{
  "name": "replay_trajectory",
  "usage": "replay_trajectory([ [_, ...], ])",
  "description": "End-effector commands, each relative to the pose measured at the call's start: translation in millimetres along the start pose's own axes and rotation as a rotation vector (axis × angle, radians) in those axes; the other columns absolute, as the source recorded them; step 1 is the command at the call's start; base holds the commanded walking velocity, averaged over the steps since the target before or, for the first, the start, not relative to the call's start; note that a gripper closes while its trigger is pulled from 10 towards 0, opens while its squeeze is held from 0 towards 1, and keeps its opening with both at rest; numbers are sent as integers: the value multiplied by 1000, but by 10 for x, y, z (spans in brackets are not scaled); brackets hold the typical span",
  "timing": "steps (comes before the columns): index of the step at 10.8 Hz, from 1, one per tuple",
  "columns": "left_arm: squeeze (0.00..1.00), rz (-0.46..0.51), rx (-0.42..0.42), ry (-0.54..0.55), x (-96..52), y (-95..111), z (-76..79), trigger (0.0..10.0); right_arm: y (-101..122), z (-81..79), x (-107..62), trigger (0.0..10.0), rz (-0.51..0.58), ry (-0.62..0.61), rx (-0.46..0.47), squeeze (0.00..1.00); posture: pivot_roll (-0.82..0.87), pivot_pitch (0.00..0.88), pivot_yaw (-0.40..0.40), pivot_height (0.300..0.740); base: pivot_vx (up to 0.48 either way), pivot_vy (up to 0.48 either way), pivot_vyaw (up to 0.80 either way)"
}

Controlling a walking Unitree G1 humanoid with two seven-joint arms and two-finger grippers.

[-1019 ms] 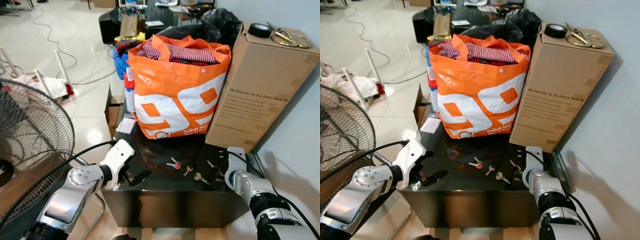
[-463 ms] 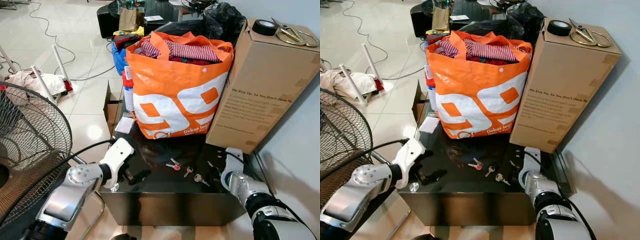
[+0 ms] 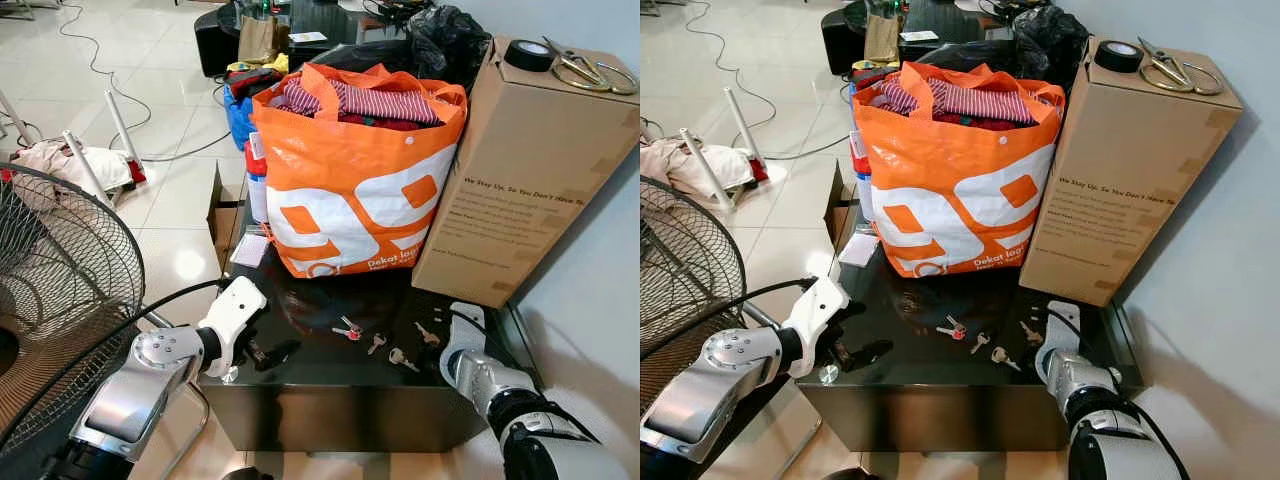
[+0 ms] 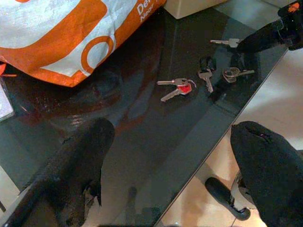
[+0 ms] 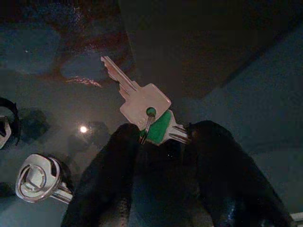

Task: Hang keys on a hook

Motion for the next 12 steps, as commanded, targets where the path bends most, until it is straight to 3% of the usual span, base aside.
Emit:
replay_trajectory([
  [1, 0, 13, 10, 6, -22, 60, -42, 10000, 41, -4, 1, 0, 12, -2, 25, 0, -33, 0, -25, 740, 0, 0, 0],
  [9, 0, 17, 15, 4, -11, 72, -37, 10000, 21, 14, 10, 0, 23, 4, 25, 0, -30, 0, -28, 740, 0, 0, 0],
  [12, 0, 68, 30, 90, 6, 176, -137, 10000, 114, 8, -5, 0, 69, 48, 63, 0, -35, 0, -16, 740, 0, 0, 0],
])
Point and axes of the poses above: a point about 5 cm out from each wrist's last joint towards the gripper, its own x axis pointing out of the wrist towards the gripper, its own y axis along the axis of the wrist's last joint, z = x × y, the point moved 6 cm from there along x, pointing out of the wrist towards the gripper, and after that the axes turned 7 degrees about x, right-handed, at the moved point
